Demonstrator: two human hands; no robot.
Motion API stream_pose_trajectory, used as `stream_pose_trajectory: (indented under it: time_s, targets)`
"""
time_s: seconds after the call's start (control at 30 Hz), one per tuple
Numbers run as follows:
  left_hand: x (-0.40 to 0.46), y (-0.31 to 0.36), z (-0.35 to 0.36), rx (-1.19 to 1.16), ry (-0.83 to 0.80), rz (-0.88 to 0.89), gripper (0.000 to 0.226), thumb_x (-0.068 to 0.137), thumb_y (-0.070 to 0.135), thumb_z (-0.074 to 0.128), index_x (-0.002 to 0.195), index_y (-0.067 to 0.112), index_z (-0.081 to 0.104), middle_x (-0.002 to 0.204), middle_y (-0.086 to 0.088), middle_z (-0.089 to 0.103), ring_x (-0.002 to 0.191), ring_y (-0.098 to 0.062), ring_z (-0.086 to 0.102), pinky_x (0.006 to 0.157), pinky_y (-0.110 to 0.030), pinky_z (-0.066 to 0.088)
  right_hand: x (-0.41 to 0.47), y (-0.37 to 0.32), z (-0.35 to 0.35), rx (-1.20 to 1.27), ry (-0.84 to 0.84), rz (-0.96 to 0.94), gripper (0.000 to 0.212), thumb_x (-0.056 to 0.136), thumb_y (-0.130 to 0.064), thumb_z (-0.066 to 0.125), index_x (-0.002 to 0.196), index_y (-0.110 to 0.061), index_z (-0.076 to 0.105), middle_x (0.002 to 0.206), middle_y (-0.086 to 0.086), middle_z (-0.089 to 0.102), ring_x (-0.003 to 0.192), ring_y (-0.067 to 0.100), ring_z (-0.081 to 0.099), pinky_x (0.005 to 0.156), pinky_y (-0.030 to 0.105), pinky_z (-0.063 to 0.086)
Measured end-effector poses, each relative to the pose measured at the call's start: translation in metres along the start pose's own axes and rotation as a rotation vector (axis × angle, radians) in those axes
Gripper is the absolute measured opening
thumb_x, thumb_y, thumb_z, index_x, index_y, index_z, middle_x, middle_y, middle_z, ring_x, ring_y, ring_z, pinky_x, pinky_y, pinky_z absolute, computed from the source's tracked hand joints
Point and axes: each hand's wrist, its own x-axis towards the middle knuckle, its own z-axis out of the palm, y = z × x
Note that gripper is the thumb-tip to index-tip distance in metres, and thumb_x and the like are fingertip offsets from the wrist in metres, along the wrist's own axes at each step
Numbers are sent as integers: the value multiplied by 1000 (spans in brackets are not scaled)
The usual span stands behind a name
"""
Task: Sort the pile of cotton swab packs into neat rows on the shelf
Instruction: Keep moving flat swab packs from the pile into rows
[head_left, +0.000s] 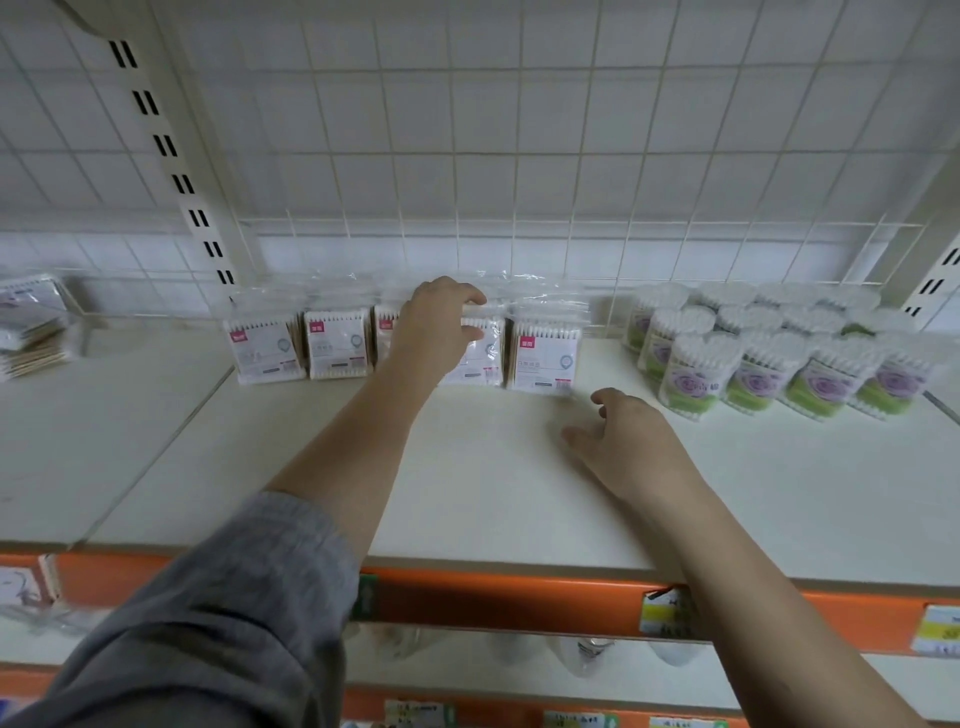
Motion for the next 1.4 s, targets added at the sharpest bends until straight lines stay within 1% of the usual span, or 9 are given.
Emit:
stream_pose_trajectory:
  time_s: [0.23, 0.4, 0.5, 0.63, 0.9, 1.07, 1.17, 1.27, 1.4]
  targets:
    - [-27, -4, 1, -71, 182, -122, 38, 84, 16, 67, 122, 16, 59, 124, -4, 55, 118, -21, 46, 94, -19, 26, -11, 2, -5, -64, -76, -104, 48, 93, -34, 52, 131, -6, 45, 129, 11, 52, 119, 26, 49, 90, 29, 39]
    - [-65, -9, -12, -86, 279, -235, 35, 86, 14, 64, 120, 12, 60, 121, -10, 57, 117, -26, 49, 97, -27, 32, -20, 0, -5, -113, -119, -191, 47, 95, -32, 47, 135, -8, 42, 134, 10, 50, 122, 26, 47, 92, 29, 38]
    - [-92, -20, -23, -84, 275, -314, 32, 89, 19, 61, 121, 14, 59, 120, -8, 58, 113, -24, 52, 91, -26, 36, -26, -8, 0, -137, -131, -227, 47, 96, -29, 44, 138, -8, 40, 137, 10, 47, 125, 26, 45, 95, 29, 37]
    - [-123, -43, -46, -54, 257, -420, 32, 92, 23, 56, 123, 17, 58, 123, -5, 56, 114, -22, 51, 95, -32, 38, -37, -28, 14, -141, -132, -263, 46, 96, -27, 44, 138, -8, 39, 138, 10, 47, 124, 27, 46, 96, 31, 37]
    - [-180, -129, -122, 6, 280, -499, 28, 96, 20, 46, 120, 16, 60, 120, -9, 57, 111, -27, 52, 93, -33, 39, -66, -114, 69, -108, -129, -329, 43, 95, -17, 41, 137, -5, 40, 142, 13, 43, 127, 28, 43, 97, 29, 33]
    - [-219, -199, -179, 66, 236, -488, 30, 97, 18, 44, 123, 15, 59, 122, -10, 57, 112, -26, 52, 93, -31, 39, -91, -188, 118, -31, -100, -282, 44, 96, -11, 37, 139, -5, 38, 140, 14, 44, 121, 29, 48, 89, 27, 36]
    - [-239, -237, -212, 91, 201, -505, 31, 97, 18, 43, 124, 15, 58, 124, -11, 57, 114, -27, 51, 93, -32, 39, -107, -228, 140, -20, -94, -242, 46, 96, -11, 37, 142, -5, 35, 145, 12, 40, 128, 28, 42, 94, 27, 33]
    - [-255, -266, -235, 92, 191, -512, 31, 98, 18, 41, 124, 15, 57, 124, -9, 56, 113, -25, 51, 89, -29, 38, -119, -260, 157, -17, -86, -224, 42, 96, -11, 38, 138, -4, 39, 142, 13, 43, 128, 28, 42, 94, 28, 32]
    - [-267, -294, -251, 56, 200, -514, 30, 98, 17, 41, 123, 15, 58, 124, -7, 55, 111, -22, 52, 86, -28, 38, -126, -292, 175, -35, -104, -237, 33, 97, -12, 39, 127, -2, 47, 132, 16, 50, 118, 30, 47, 84, 30, 35]
